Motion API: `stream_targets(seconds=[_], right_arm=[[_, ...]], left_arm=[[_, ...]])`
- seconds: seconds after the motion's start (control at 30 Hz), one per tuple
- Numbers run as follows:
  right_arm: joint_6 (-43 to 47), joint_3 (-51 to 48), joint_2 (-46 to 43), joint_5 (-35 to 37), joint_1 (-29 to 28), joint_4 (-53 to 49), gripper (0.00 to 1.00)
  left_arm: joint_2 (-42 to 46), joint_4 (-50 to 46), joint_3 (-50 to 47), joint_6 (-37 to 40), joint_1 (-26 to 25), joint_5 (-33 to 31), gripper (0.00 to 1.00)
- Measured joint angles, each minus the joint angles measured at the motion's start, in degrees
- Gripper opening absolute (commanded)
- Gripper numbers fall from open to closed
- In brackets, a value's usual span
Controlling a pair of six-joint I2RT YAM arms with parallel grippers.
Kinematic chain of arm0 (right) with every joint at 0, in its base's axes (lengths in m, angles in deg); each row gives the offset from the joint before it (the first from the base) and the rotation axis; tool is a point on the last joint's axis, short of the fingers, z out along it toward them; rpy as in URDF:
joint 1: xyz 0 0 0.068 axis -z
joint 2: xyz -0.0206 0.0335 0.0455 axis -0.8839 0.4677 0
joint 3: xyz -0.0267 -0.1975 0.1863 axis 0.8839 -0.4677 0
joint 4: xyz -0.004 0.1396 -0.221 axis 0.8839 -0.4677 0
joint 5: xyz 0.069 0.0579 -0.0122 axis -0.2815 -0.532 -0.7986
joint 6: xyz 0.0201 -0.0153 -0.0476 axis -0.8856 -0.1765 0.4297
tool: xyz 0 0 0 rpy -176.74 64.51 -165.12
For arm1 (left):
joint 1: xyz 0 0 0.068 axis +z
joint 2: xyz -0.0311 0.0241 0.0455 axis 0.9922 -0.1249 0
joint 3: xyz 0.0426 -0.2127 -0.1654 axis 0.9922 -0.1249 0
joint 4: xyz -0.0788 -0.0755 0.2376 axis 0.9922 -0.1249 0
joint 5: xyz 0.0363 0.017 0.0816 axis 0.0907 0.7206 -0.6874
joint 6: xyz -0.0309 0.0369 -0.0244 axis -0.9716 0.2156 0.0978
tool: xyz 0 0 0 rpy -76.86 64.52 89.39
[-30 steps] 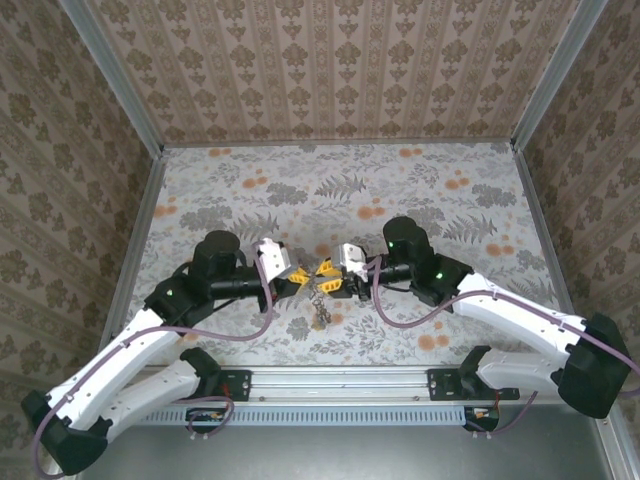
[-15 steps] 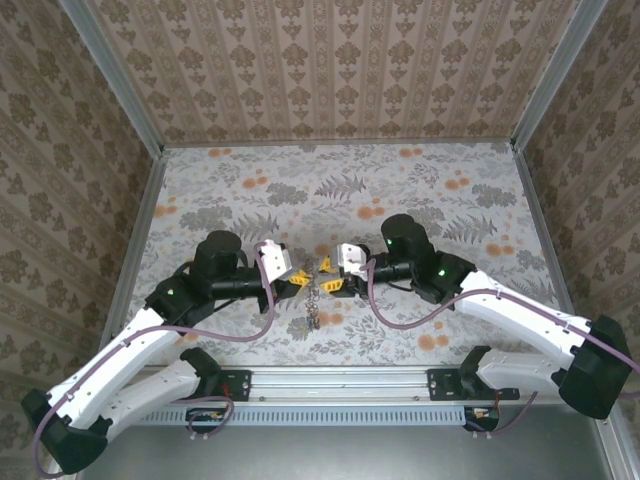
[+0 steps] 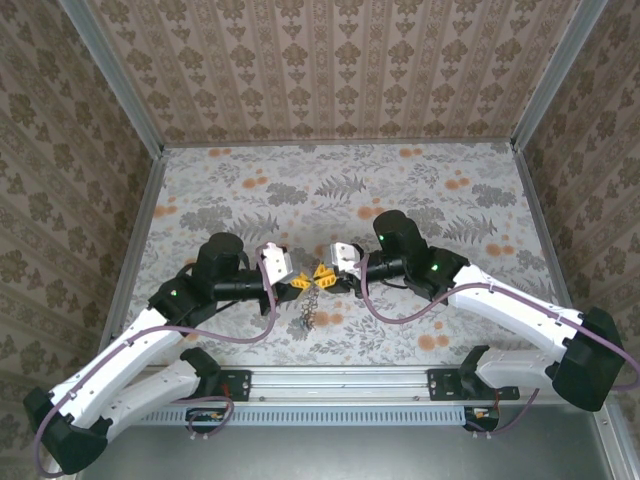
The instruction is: Put the keys on the keyring
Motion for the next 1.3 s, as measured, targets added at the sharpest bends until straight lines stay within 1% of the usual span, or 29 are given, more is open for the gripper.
stream_targets(seconds=[0.13,0.2,0.3,0.37,0.4,0.43,0.47,0.5,0.53,0.97,1.1,1.2,1.23,1.27,1.3], right_arm=[[0.11,0.11,0.31,-0.20,-0.22,-0.15,0.19],[0.11,0.33,0.61,-0.22,-0.33,-0.17,0.18],[0.00,0.79,1.05,-0.20,-0.46,-0.20,0.09],[-0.11,0.96,1.20,-0.22,-0.46,-0.39,0.01],[-0.28,0.96,1.20,-0.22,-0.46,-0.61,0.00],[-0.02,0.98,1.20,-0.26,-0.48,-0.70,0.00],[-0.09,1.01,1.20,-0.28,-0.48,-0.74,0.00],[-0.07,1.01,1.20,-0.28,-0.48,-0.79,0.00],[-0.09,1.01,1.20,-0.28,-0.48,-0.81,0.00],[-1.66,0.76,1.20,-0.37,-0.50,0.83,0.00],[-3.34,-0.09,1.14,-0.39,-0.42,3.19,0.00],[-4.13,-0.57,1.11,-0.61,-0.35,4.48,0.00],[-4.50,-0.59,1.11,-0.72,-0.31,4.66,0.00],[-4.85,-0.61,1.11,-1.11,-0.22,4.90,0.00],[-5.07,-0.70,1.09,-1.42,-0.20,5.31,0.00]], left_arm=[[0.00,0.24,-0.15,0.00,-0.02,0.15,0.00],[0.02,0.50,-0.22,0.00,0.00,0.13,0.00],[0.02,0.59,-0.24,0.00,-0.02,0.24,0.00],[0.09,0.59,-0.31,0.00,-0.04,0.09,0.00],[0.13,0.59,-0.37,0.00,-0.04,0.07,0.00],[0.13,0.59,-0.42,0.00,-0.04,0.07,0.00],[0.13,0.66,-0.48,0.00,-0.04,0.04,0.03],[0.13,0.74,-0.55,-0.02,-0.04,0.02,0.12],[0.15,0.96,-0.66,-0.07,-0.04,-0.11,0.16],[0.52,3.72,-2.45,-0.11,-0.28,-0.52,0.19],[0.52,4.44,-2.60,-0.11,-0.26,-0.59,0.19],[0.55,4.68,-2.71,-0.20,-0.26,-0.66,0.15],[0.68,4.87,-2.80,-0.28,-0.26,-0.72,0.12],[0.94,5.01,-2.84,-0.35,-0.26,-0.83,0.04],[1.27,5.05,-2.89,-0.46,-0.26,-0.79,0.00]])
